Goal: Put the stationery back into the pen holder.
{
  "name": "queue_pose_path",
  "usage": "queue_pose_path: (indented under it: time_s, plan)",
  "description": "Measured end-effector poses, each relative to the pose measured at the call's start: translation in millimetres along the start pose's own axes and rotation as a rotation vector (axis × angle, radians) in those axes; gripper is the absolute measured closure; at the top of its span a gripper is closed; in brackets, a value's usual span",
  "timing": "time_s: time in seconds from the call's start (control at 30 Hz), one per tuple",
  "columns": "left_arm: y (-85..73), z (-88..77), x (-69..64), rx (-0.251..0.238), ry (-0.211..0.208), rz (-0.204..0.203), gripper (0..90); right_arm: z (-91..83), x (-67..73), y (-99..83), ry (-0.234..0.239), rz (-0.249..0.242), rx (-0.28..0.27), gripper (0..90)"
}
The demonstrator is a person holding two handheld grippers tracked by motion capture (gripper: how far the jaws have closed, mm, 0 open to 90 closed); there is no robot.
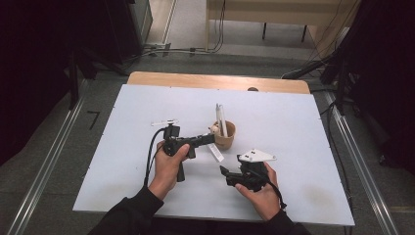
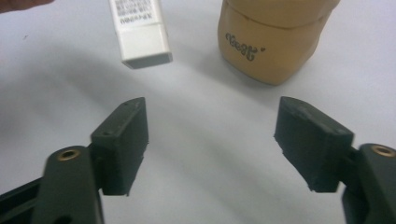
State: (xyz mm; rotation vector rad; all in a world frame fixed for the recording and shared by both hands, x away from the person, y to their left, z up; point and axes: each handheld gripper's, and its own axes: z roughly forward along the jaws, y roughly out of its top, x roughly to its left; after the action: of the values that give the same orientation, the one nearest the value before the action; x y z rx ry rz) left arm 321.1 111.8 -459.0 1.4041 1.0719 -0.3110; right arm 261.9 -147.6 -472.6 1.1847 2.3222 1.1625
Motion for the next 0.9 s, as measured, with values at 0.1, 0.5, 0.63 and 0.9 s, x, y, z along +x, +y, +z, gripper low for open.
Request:
queue_pose_path:
  time_s: [0.1, 0.5, 0.63, 0.9]
  plan:
    - [2.6, 0.8, -1.5, -0.010, -0.004, 0.001, 65.4, -1.3, -2.8, -0.4, -0.005, 0.006, 0.005, 21.4]
    - [13.8, 6.8, -3.7, -0.024, 0.019, 0.029, 65.4, -7.0, -14.7, -0.9, -0.016, 0.037, 0.000, 20.3]
    - [18.6, 9.7, -4.2, -0.026, 0.030, 0.035, 65.4, -7.0, -15.8, -0.7, -0.015, 0.040, 0.000, 20.3]
    - [27.2, 14.6, -3.2, -0.035, 0.042, 0.042, 65.4, -5.9, -17.5, -1.1, -0.014, 0.047, 0.007, 20.3]
